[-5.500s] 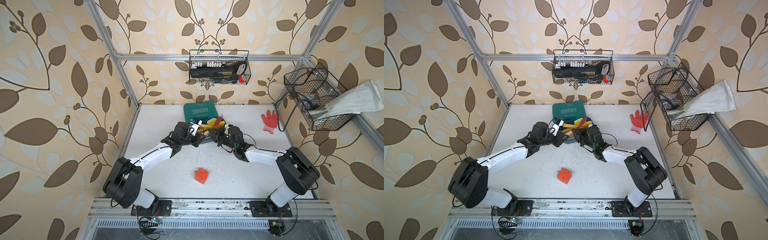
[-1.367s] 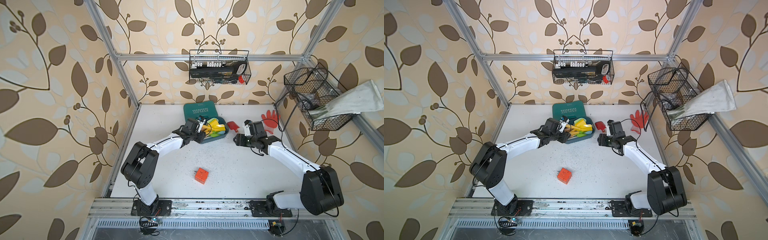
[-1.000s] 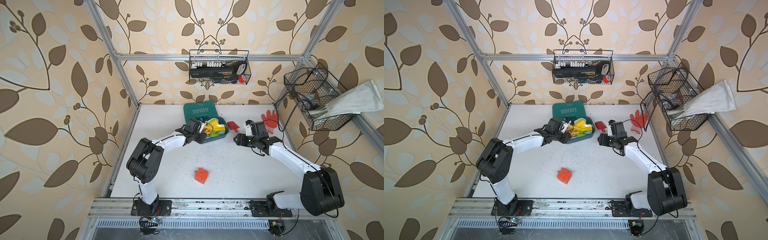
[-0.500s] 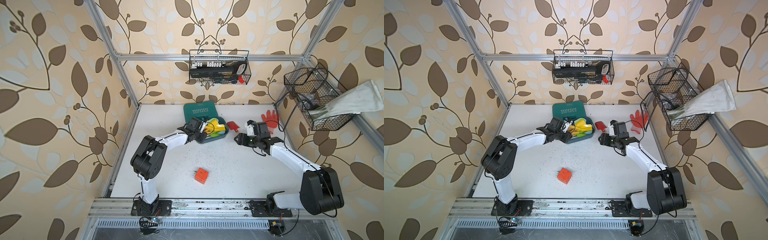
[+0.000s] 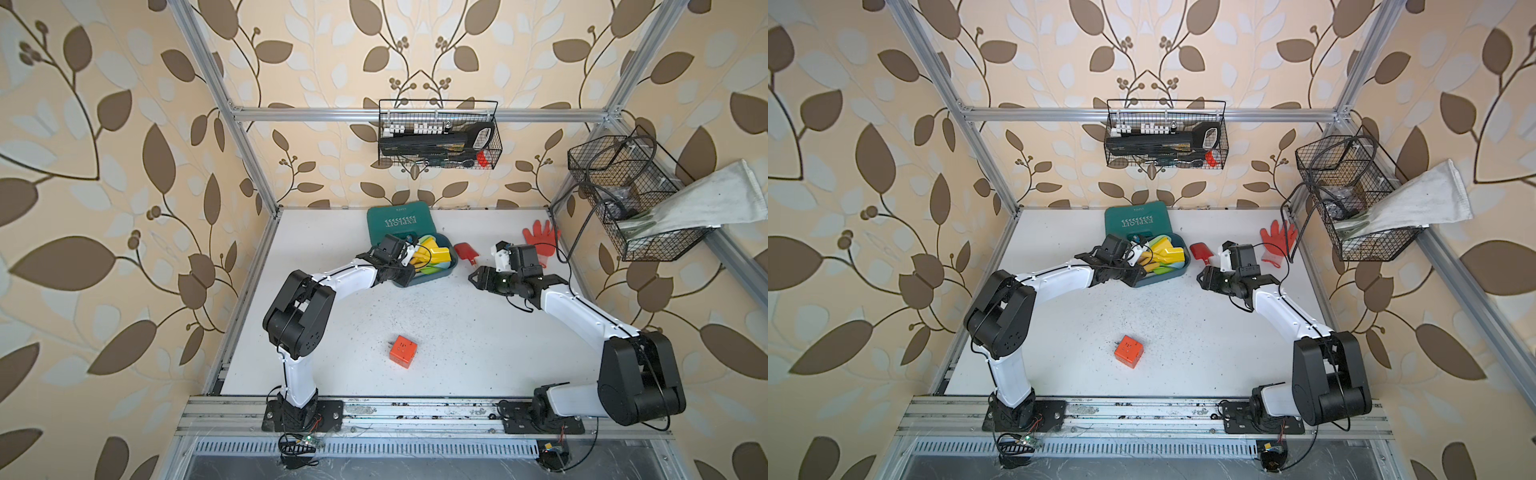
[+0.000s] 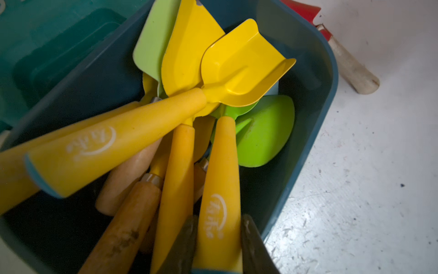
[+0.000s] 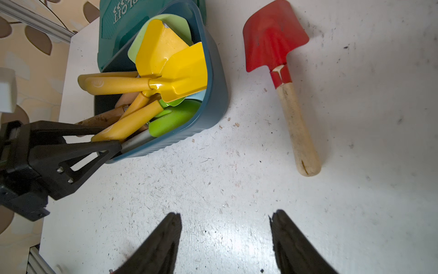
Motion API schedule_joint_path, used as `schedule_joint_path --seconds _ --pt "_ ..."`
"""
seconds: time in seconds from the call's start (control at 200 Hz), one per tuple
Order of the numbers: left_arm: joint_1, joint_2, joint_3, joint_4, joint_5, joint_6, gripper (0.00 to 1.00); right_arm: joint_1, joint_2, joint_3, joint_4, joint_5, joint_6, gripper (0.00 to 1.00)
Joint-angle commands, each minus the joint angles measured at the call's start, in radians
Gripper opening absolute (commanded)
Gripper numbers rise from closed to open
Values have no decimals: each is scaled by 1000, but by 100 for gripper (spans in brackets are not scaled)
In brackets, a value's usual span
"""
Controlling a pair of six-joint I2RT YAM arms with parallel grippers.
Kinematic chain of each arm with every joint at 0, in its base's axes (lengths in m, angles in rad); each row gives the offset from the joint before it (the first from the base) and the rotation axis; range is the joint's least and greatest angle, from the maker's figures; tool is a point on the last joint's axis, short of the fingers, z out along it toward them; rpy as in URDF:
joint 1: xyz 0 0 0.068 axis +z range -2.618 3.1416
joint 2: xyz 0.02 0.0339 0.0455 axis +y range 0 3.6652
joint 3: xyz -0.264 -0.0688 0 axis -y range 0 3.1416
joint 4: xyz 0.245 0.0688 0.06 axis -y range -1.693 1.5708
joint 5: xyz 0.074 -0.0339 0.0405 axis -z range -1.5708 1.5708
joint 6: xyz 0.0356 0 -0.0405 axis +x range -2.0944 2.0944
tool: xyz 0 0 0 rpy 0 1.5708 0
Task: Take the shovel out of the storage box
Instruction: Pick up the shovel from the storage box.
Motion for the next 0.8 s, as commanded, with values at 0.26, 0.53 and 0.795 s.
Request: schedule_joint_path --seconds 0.26,0.53,0.795 --pt "11 -59 1 29 86 -33 2 -11 36 -16 22 -46 14 64" --pt "9 -98 -25 48 153 -58 0 -14 48 -14 23 -49 14 64" --pt "9 -161 -68 86 183 -103 0 -13 51 -16 26 -55 17 64"
